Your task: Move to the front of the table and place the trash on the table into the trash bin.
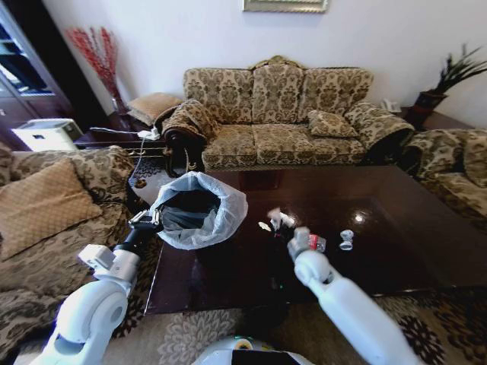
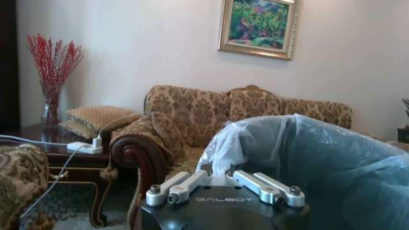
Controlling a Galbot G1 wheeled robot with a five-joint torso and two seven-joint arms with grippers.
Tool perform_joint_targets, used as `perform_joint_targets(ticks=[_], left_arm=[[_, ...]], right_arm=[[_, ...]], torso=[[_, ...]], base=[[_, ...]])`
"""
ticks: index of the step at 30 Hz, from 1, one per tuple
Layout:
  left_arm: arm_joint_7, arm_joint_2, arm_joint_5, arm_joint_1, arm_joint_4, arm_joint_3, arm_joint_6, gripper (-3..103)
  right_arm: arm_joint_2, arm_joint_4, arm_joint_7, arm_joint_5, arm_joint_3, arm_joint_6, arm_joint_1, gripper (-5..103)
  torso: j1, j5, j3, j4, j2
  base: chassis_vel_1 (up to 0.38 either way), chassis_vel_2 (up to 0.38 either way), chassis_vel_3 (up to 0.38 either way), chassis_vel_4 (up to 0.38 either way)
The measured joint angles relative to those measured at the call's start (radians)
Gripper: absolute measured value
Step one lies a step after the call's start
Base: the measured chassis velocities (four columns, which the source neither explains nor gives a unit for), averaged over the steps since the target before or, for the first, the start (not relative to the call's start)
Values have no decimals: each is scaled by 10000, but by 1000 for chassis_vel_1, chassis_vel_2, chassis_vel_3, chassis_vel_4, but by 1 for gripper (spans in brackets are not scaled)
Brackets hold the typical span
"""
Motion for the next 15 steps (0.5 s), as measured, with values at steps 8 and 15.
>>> perform_joint_targets(ticks=[8, 15], left_arm=[[111, -35, 370, -20, 151, 477, 61, 3], [110, 77, 388, -95, 146, 599, 242, 3]], right_arm=[[-927, 1416, -521, 4176, -1029, -312, 4359, 10], [-833, 1859, -245, 5928, -3665, -228, 6856, 10]], torso=[[1, -2, 0, -1, 0], [1, -5, 1, 2, 0]], base=[[0, 0, 0, 0], [0, 0, 0, 0]])
